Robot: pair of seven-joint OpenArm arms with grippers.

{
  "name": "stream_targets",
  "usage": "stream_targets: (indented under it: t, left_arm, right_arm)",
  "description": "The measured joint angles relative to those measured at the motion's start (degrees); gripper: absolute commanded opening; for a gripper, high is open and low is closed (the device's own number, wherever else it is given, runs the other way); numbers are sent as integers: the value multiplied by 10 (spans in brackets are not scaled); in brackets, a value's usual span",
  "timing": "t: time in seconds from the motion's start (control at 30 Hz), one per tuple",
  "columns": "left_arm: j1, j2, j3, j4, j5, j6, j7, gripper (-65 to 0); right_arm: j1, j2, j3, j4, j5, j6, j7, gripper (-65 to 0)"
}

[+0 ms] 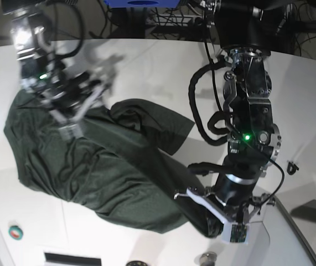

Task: Layout the t-shirt on the table in an organized manner, then fold the t-shirt properly
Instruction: 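Grasp the bunched shirt middle with the right gripper and pull it outward, then stretch the shirt edge taut between both grippers and lower it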

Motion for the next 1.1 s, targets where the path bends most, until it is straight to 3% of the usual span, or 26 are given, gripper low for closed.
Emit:
stream_targets:
  t: [0.13,0.27,0.43,0.57,0.7,0.97,1.1]
  left_arm:
    - [6,0,0,0,-1,0,0,-650]
    - [7,-1,-4,9,-43,0,6,-650]
    - [35,-53,-11,23,-87,0,53,-650]
    - [76,-88,-76,24,-157,2,52,-650]
    - [138,-147,-134,22,-203,3,51,-650]
    - [243,-202,-156,16,-219,0,49,-650]
    - [273,-208,-155,13,-194,-1,47,-650]
  right_arm:
    - [2,-20,-71,1,-2,0,5,-279]
    - [11,-37,-72,-15,5,0,2,-281]
    - [4,-24,28,-15,-3,0,7,-281]
    - [-19,-20,129,-6,0,1,5,-278]
    - [-31,-17,227,-5,-4,2,7,-278]
    - [-36,-15,291,-5,0,2,4,-278]
    - [-37,-19,335,-5,2,2,4,-278]
